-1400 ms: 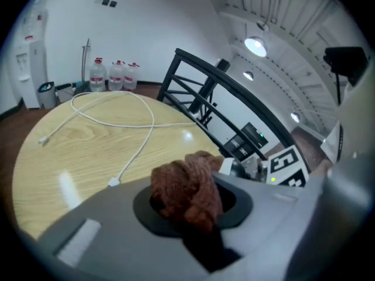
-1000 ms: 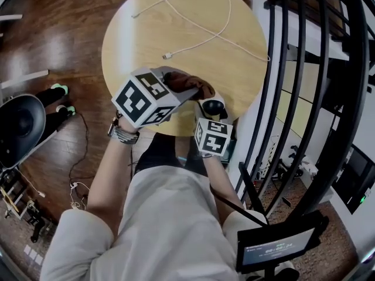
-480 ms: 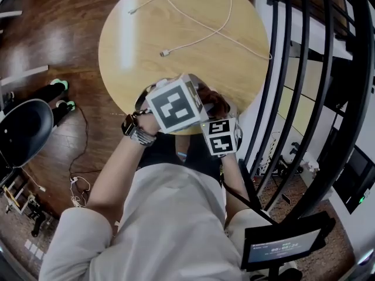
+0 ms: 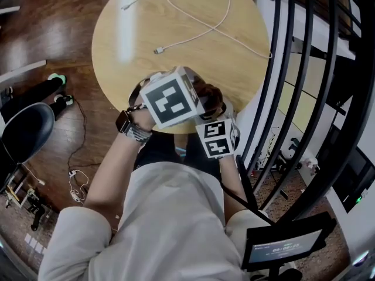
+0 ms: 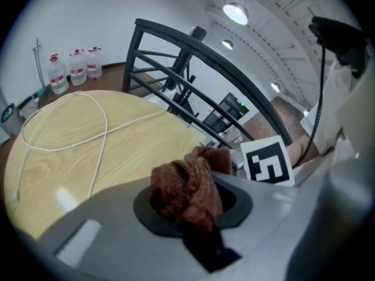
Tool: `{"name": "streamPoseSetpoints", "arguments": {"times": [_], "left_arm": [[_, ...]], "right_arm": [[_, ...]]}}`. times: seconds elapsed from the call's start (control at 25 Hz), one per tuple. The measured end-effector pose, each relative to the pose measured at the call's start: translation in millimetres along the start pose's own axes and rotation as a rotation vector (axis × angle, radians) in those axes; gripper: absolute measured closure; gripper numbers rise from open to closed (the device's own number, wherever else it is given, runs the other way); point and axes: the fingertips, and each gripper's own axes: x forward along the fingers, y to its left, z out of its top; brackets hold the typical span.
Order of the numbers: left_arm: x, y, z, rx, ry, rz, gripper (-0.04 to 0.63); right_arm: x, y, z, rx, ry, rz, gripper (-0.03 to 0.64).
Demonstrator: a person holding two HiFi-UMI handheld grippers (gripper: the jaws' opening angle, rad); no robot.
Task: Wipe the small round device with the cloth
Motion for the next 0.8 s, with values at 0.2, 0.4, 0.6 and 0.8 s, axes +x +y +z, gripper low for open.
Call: {"name": "streamPoseSetpoints", "arguments": {"times": [0.2, 0.4, 0.6, 0.8], "left_arm": [[-3.7, 31.4, -10.9, -0.028, 0.021, 0.082, 0.509], [9.4, 47.9, -24.3, -0.074, 0.055, 0.072, 0.511], [28.0, 63.7, -43.4, -0.092, 0.122, 0.071, 0.511], [40.6, 68.4, -53.1, -0.058, 0.201, 0.107, 0.512]], "right_arm": [[-0.5, 4.5, -1.1, -0.060, 0.019, -0.023, 0.266], [-3.2, 9.5, 3.1, -0.063, 0.011, -0.025, 0.265], [-5.5, 14.4, 6.4, -0.065, 0.006, -0.024, 0.265], [-5.7, 17.5, 4.7, -0.070, 0.014, -0.016, 0.266]]}}
